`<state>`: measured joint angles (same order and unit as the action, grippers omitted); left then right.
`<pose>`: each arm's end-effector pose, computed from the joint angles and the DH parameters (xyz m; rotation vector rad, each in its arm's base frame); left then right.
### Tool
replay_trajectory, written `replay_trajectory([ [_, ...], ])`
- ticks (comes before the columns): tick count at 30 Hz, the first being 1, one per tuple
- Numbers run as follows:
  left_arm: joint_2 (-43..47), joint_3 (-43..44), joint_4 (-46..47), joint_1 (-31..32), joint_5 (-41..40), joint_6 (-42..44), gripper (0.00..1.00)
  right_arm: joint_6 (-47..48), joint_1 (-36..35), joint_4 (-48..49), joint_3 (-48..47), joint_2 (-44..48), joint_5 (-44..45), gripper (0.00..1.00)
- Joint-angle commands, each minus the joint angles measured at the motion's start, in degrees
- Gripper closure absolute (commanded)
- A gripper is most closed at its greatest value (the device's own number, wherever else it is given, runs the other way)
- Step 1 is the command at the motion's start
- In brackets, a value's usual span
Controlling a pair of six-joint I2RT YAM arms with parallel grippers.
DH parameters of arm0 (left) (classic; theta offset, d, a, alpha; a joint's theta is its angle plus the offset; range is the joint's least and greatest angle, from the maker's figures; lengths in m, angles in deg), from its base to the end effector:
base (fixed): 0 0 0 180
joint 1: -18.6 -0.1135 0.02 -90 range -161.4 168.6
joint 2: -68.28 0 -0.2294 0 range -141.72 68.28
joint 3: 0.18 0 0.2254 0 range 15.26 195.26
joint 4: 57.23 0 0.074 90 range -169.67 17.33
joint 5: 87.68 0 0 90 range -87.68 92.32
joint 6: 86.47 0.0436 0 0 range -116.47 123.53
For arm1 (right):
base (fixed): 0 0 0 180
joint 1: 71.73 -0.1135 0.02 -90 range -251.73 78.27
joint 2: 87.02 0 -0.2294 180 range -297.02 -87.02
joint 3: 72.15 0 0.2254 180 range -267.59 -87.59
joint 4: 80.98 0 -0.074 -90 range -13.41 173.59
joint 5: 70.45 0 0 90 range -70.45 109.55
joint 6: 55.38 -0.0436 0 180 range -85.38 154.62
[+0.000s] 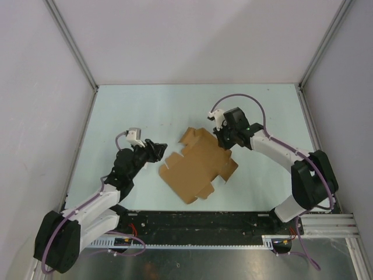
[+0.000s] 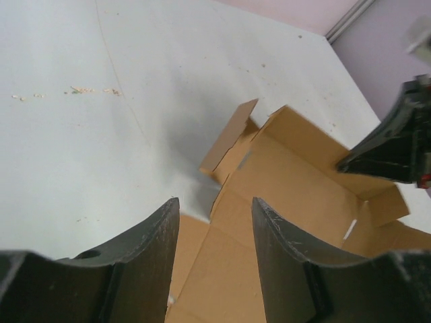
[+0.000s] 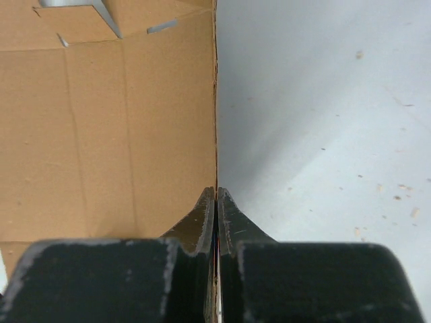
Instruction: Fold the paper box
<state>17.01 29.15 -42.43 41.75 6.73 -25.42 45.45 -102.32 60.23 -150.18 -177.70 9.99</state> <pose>0.1845 -0.0825 0.1936 -0.0292 1.7510 -0.7389 0.2680 0.1668 0.2020 -0.9463 2.2975 0.3537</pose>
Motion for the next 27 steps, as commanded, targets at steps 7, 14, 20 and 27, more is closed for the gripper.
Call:
replay_trajectory([
  [7,-6.82,5.01,3.86,-0.66,0.78,3.37,0.5,5.34,-3.94,2.08,1.24,7.7,14.91,1.0],
  [14,-11.14,6.32,6.41,-1.01,3.24,4.43,0.65,9.12,-9.75,7.79,5.36,9.9,23.54,1.0],
  [20,-11.4,5.63,7.11,-1.36,4.21,4.78,0.71,12.28,-10.1,9.73,7.39,12.36,19.24,1.0],
  [27,-12.19,4.48,7.99,-1.54,4.21,5.57,0.75,16.06,-13.0,12.1,8.27,13.07,21.06,1.0],
])
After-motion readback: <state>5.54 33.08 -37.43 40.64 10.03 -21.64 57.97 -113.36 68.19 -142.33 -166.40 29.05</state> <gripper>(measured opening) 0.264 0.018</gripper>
